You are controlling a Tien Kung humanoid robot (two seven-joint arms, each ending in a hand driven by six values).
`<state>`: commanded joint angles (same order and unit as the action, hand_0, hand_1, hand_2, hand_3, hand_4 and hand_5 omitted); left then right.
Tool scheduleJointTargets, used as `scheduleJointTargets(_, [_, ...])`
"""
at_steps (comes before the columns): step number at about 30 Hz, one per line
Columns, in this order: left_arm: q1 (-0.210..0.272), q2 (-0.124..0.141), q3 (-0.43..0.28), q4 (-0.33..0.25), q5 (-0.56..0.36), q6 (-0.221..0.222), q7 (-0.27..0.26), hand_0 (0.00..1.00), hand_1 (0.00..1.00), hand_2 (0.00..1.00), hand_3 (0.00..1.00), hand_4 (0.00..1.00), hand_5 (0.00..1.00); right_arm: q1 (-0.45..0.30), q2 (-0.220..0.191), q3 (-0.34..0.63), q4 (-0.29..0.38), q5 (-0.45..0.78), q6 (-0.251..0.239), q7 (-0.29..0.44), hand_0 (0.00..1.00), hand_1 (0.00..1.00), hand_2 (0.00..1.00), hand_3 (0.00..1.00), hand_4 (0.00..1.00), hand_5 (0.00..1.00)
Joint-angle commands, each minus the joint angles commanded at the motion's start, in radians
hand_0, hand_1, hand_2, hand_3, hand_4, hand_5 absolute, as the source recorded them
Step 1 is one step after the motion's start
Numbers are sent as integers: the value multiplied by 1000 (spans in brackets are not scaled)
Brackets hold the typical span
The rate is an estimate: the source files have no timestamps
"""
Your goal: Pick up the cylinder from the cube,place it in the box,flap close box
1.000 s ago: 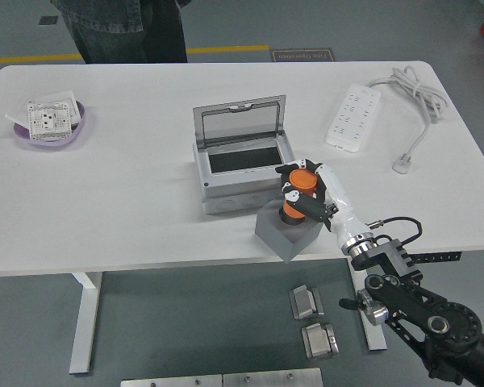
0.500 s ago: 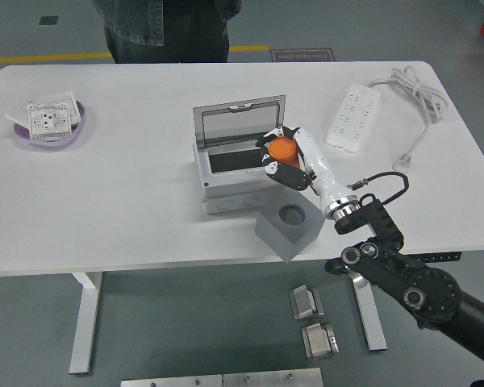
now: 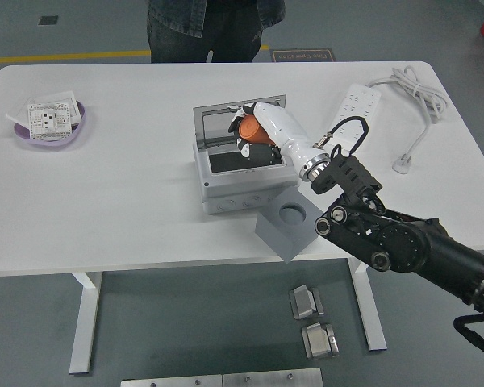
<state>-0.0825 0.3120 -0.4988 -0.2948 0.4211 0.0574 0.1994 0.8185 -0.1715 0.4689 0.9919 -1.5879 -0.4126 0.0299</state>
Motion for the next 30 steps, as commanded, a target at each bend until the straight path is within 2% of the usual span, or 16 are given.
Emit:
scheduleJointTargets(4, [-3,1,3,0,0,0,0,700,682,521,735,755,326,61,10,-80,-47,4,10,0,81,247,525,417,254,2])
scheduleJointTargets(5, [-4,1,3,0,0,0,0,701,683,521,736,755,325,74,14,-101,-60,7,12,2,44,223,535,417,264,2])
scheduleJointTargets(7, [-5,1,5,0,-1,0,0,701,683,521,736,755,325,99,21,-143,-86,15,15,7,44,223,535,417,264,2])
scheduleJointTargets(16, [-10,3,9,0,-4,0,0,700,684,521,735,754,325,168,49,-299,-178,43,29,34,43,220,539,423,266,2])
scheduleJointTargets(22, [-11,2,13,0,-7,0,1,700,684,521,736,753,323,187,60,-345,-221,60,35,51,60,234,545,430,279,2])
scheduleJointTargets(23, [-11,2,14,0,-7,0,1,700,684,521,735,751,321,189,62,-349,-226,61,37,54,87,263,555,446,288,2])
scheduleJointTargets(28, [-13,2,13,-1,-6,-1,1,700,684,521,735,751,321,197,67,-352,-240,46,56,62,87,263,555,446,288,2])
scheduleJointTargets(29, [-13,2,12,-1,-5,-1,1,701,684,520,734,751,323,198,68,-350,-241,41,60,63,133,319,579,516,289,2])
scheduleJointTargets(30, [-13,2,11,-1,-5,-1,1,701,684,520,734,751,323,199,68,-350,-242,37,63,63,133,319,579,516,289,2])
